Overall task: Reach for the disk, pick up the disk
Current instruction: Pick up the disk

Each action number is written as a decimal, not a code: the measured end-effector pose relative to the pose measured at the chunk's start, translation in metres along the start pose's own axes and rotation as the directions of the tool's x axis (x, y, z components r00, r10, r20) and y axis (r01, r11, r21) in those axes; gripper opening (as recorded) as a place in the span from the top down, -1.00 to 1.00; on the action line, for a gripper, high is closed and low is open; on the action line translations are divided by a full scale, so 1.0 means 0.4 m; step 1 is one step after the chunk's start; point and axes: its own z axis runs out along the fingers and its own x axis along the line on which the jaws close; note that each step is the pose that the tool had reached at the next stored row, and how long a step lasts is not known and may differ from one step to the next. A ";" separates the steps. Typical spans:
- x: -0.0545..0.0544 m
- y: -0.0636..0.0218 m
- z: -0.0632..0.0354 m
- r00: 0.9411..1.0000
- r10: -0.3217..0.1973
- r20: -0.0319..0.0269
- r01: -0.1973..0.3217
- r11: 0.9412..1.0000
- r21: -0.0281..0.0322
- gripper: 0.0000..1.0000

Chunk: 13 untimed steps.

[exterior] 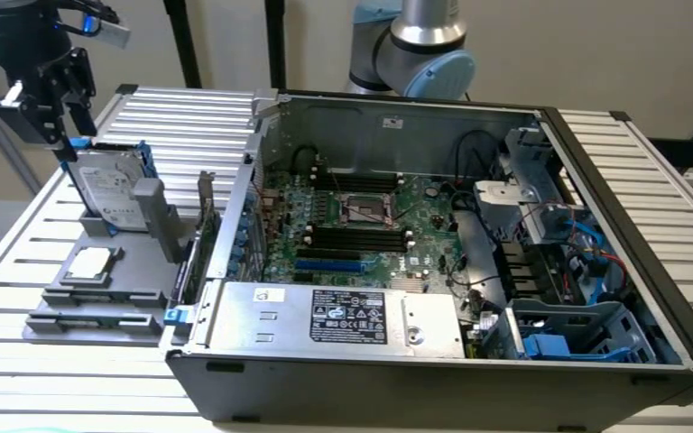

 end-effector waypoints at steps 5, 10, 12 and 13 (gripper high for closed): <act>-0.002 -0.001 0.023 1.000 -0.002 0.000 0.002 1.000 0.000 -0.19; -0.002 -0.001 0.046 1.000 -0.011 0.000 0.011 1.000 0.000 -0.19; -0.002 -0.001 0.054 1.000 -0.020 0.000 0.020 1.000 0.000 -0.19; -0.002 -0.001 0.057 1.000 -0.025 0.001 0.025 1.000 0.000 -0.19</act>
